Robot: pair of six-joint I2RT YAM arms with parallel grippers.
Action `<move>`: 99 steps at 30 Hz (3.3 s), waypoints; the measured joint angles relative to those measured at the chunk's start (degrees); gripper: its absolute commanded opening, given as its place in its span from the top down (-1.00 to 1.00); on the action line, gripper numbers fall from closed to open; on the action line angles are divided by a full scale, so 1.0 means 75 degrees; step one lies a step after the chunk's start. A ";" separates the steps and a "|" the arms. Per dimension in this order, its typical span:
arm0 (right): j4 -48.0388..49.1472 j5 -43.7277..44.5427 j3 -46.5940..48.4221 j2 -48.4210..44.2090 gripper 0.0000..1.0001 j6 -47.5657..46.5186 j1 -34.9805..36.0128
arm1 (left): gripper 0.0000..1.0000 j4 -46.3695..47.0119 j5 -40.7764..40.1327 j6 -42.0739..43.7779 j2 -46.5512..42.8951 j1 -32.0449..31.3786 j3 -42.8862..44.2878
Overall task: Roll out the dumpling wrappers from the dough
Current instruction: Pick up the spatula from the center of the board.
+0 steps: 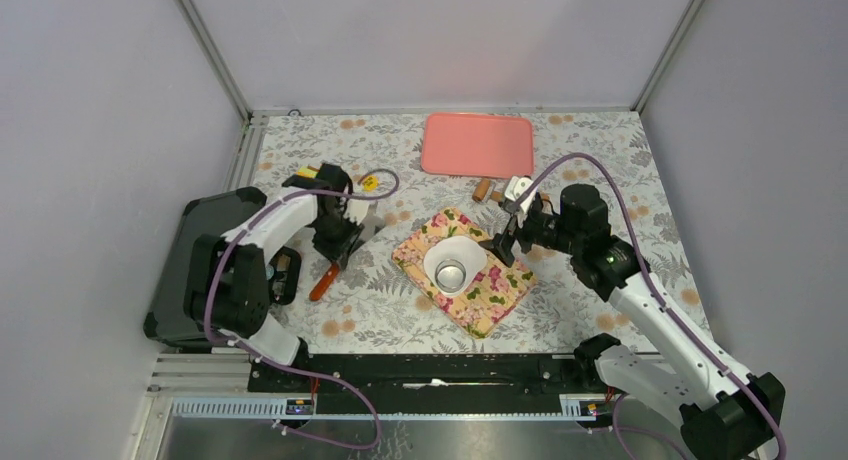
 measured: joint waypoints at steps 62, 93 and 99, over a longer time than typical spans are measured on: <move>-0.1303 0.2241 0.5082 0.4202 1.00 0.1055 0.2057 | -0.98 0.3200 0.5117 -0.4555 -0.3436 0.0484 0.3430; -0.5546 -0.1772 0.4214 0.4488 1.00 -0.1536 0.1276 | -0.95 -0.1166 0.3759 0.3611 -0.2518 -0.2334 0.3448; -0.5555 -0.1667 0.4097 0.4412 1.00 -0.1702 0.1285 | -0.51 -0.1734 0.3238 0.3815 -0.1853 -0.2500 0.3448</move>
